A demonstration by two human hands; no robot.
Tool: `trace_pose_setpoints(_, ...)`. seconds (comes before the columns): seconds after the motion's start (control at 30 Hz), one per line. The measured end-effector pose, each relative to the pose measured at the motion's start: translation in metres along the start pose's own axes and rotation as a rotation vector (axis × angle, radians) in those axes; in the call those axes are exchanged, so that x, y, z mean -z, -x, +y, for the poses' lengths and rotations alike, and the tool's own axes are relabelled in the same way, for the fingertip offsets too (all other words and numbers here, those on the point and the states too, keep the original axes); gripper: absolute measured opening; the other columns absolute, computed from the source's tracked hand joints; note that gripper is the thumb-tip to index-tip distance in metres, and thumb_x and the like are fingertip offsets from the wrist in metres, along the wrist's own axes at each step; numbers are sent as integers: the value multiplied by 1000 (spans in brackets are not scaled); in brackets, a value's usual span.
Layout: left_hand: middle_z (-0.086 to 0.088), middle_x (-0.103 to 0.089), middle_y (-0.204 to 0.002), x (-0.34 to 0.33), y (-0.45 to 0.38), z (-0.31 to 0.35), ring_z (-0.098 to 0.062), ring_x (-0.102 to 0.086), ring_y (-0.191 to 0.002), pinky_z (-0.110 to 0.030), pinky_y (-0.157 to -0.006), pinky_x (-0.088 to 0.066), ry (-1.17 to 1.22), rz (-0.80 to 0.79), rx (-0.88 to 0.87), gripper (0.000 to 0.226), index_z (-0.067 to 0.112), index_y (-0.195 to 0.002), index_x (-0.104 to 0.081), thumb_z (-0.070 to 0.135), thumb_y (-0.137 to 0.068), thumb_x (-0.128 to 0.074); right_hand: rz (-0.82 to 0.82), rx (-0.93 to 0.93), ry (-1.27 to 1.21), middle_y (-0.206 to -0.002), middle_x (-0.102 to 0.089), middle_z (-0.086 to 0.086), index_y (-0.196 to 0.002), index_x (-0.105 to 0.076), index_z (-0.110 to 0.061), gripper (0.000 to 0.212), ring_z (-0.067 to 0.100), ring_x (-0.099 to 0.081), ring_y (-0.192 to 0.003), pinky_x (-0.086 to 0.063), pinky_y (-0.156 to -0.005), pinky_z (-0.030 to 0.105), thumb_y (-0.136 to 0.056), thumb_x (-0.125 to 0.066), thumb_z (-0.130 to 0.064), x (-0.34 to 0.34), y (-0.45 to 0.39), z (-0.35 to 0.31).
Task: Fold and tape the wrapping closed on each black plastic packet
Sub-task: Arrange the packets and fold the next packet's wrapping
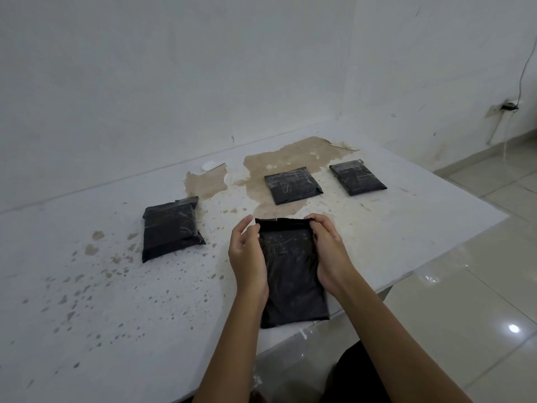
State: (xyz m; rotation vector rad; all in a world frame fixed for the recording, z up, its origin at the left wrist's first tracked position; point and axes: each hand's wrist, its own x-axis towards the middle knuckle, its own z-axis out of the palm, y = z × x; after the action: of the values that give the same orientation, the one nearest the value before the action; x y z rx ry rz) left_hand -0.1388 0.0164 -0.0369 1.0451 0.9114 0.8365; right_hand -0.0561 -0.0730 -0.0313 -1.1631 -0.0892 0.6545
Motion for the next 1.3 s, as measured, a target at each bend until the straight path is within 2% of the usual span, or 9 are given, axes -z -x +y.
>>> trace_pose_setpoints(0.1, 18, -76, -95, -1, 0, -4, 5, -67, -93, -24, -89, -51, -70, -37, -48, 15, 29, -96, -80, 34, -97, -65, 3, 13, 6, -89, -66, 4, -95, -66, -16, 24, 13, -62, -78, -54, -64, 24, -103, -44, -10, 1, 0, 2)
trace_pose_setpoints(0.2, 11, -77, -83, 1, -2, -10, -5, -70, -85, -23, -80, -53, -77, 25, -49, 19, 26, -84, -80, 40, -93, -72, -2, -23, -24, -74, -63, 0, -86, -65, -16, 24, 10, -62, -65, -52, -57, 24, -99, -44, -15, 1, 1, 1)
trace_pose_setpoints(0.4, 8, -77, -92, 0, -1, -12, -6, -71, -90, -21, -79, -52, -80, 93, -89, 22, 23, -93, -76, 42, -84, -82, -16, -25, -23, -71, -67, 2, -86, -63, -12, 23, 13, -67, -67, -58, -64, 30, -95, -65, -33, 1, 0, 5)
trace_pose_setpoints(0.57, 11, -77, -96, -2, 2, -10, 3, -70, -84, -13, -72, -47, -60, 127, -84, 27, 29, -99, -64, 34, -82, -84, 1, 60, 32, -88, -65, 11, -91, -65, -13, 10, 20, -66, -79, -60, -70, 30, -90, -74, -18, 4, -3, 14)
trace_pose_setpoints(0.67, 7, -78, -100, 2, 0, -12, 7, -69, -76, -8, -64, -48, -13, 92, -64, 29, 29, -104, -62, 18, -85, -81, -22, 61, -4, -89, -66, 11, -108, -63, -16, 21, 20, -67, -76, -59, -66, 29, -91, -72, -8, 6, -2, 14)
trace_pose_setpoints(0.8, 4, -80, -99, 7, -2, -10, -2, -74, -88, -23, -83, -55, 89, 46, -30, 38, 25, -112, -61, 5, -85, -79, -21, 59, -36, -91, -71, 11, -120, -61, -15, 33, 16, -72, -78, -58, -66, 26, -90, -72, -6, 7, -2, 14)
trace_pose_setpoints(0.93, 4, -80, -99, 10, -2, -7, -7, -75, -94, -31, -92, -57, 166, 36, -20, 44, 27, -113, -60, 2, -84, -80, -54, 20, 36, -102, -76, 15, -116, -68, -9, 25, 21, -75, -88, -60, -71, 27, -92, -71, -16, 8, 1, 13)
trace_pose_setpoints(1.07, 6, -80, -103, 11, -2, -2, -7, -75, -95, -28, -86, -59, 147, -15, -30, 42, 29, -113, -61, 2, -86, -79, -114, 4, 168, -93, -78, 10, -100, -72, -5, 28, 19, -75, -84, -59, -67, 26, -101, -58, -28, 6, 3, 8)
trace_pose_setpoints(1.3, 4, -75, -110, 1, -8, -2, -6, -72, -98, -27, -87, -60, -170, -168, -94, 28, 21, -126, -69, 28, -100, -65, -87, 87, 205, -99, -77, 11, -107, -72, -7, 27, 26, -74, -96, -61, -80, 35, -105, -52, -25, 4, -7, 10)
